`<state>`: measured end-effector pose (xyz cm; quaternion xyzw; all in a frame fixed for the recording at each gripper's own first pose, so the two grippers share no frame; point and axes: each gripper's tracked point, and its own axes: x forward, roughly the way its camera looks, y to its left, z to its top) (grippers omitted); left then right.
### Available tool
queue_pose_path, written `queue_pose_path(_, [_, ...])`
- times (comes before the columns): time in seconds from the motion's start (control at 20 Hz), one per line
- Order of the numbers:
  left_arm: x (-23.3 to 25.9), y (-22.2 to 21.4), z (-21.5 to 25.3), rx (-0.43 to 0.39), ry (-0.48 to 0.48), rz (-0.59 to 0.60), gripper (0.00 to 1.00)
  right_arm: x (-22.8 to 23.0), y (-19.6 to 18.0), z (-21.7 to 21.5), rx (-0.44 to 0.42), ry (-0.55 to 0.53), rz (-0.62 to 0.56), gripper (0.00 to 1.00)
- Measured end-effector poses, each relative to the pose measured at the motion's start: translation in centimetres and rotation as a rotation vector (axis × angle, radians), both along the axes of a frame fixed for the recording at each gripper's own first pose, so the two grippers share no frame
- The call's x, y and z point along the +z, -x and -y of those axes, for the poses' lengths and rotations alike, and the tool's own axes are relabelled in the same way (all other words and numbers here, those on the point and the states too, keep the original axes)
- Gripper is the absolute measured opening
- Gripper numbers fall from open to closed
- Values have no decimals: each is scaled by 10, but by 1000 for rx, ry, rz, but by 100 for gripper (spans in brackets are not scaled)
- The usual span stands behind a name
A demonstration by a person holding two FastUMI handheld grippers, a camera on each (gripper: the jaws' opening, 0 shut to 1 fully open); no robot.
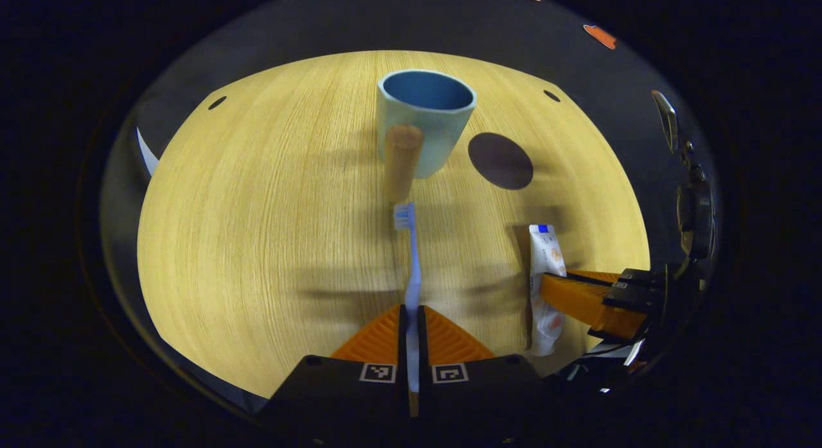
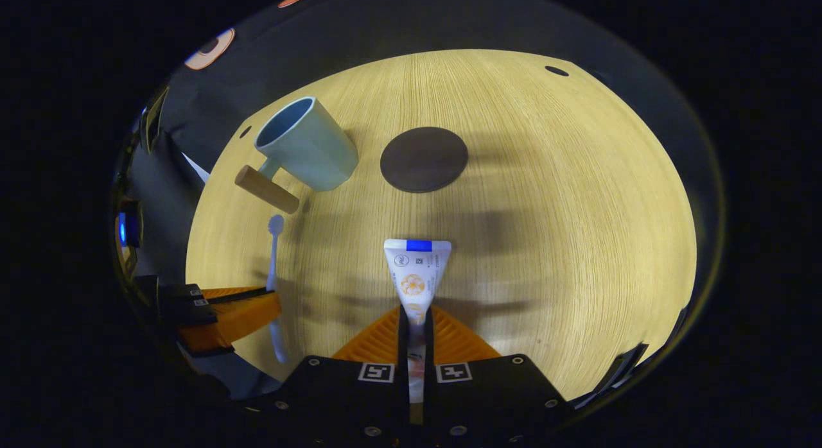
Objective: Put the toothbrush and toothpaste on the desktop into the cup, then pick up the cup and place it on the coaster on the desktop.
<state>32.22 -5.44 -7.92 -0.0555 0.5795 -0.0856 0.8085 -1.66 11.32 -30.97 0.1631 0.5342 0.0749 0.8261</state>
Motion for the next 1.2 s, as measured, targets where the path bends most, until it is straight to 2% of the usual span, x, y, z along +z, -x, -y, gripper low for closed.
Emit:
queue_pose_path(0.05, [23,-15,12,6,7,20,6,4,4,3,2,6,11,9])
queue_pose_path(0.15, [33,-35,10,5,17,70,6,7,5,5,1,4,24,9])
queue_pose_path(0.6, [79,-59,15,-6,70,240,6,22,13,20,-24,0,68,9])
queue_pose_path(0.95, [106,-136,6,-20,67,414,6,35,21,28,-36,18,113,9])
queue_pose_path(1.2, [117,-183,9,-66,47,524,5,56,29,43,-60,70,161,9])
